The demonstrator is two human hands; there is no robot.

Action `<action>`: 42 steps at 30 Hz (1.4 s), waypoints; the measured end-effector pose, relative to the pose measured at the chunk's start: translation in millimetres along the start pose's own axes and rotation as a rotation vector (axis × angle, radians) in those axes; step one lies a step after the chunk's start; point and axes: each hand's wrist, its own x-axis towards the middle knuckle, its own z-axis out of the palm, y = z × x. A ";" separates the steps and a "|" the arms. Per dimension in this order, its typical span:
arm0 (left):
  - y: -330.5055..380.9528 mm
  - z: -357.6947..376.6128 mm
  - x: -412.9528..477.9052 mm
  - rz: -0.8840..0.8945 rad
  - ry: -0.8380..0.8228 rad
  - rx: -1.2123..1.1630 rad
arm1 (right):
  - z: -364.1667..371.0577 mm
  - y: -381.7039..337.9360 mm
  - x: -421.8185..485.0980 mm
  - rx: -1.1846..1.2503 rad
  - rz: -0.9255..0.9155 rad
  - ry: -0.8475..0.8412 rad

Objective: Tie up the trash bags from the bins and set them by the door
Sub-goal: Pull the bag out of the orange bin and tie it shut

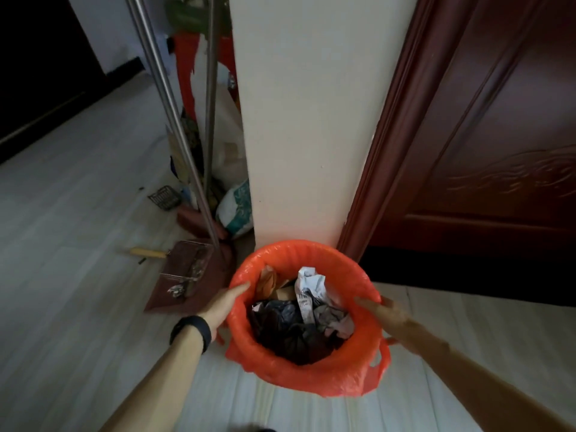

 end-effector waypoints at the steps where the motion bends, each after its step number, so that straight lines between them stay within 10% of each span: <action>1: -3.4 4.5 -9.2 0.006 0.034 -0.087 | 2.7 1.5 -4.2 0.042 0.047 -0.029; 7: -63.3 8.9 -19.9 -0.403 0.003 -0.474 | 18.3 4.1 -27.4 -0.040 0.013 0.066; 18: -101.4 0.9 -17.0 -0.153 0.283 -0.088 | 19.1 15.9 -53.7 -0.160 -0.008 0.014; 26: -50.0 3.1 -31.7 0.052 0.532 -0.390 | 23.1 16.5 -43.0 -0.397 -0.084 0.117; 32: 4.3 13.3 -43.3 0.208 0.294 -0.220 | 21.0 28.4 -34.7 -0.117 -0.065 0.059; 36: -9.1 12.1 -39.5 0.381 0.429 0.493 | 14.8 40.2 -38.8 0.150 0.084 0.082; 42: -54.9 38.3 -34.9 0.422 0.388 0.692 | 27.8 72.9 -51.2 0.116 0.311 -0.119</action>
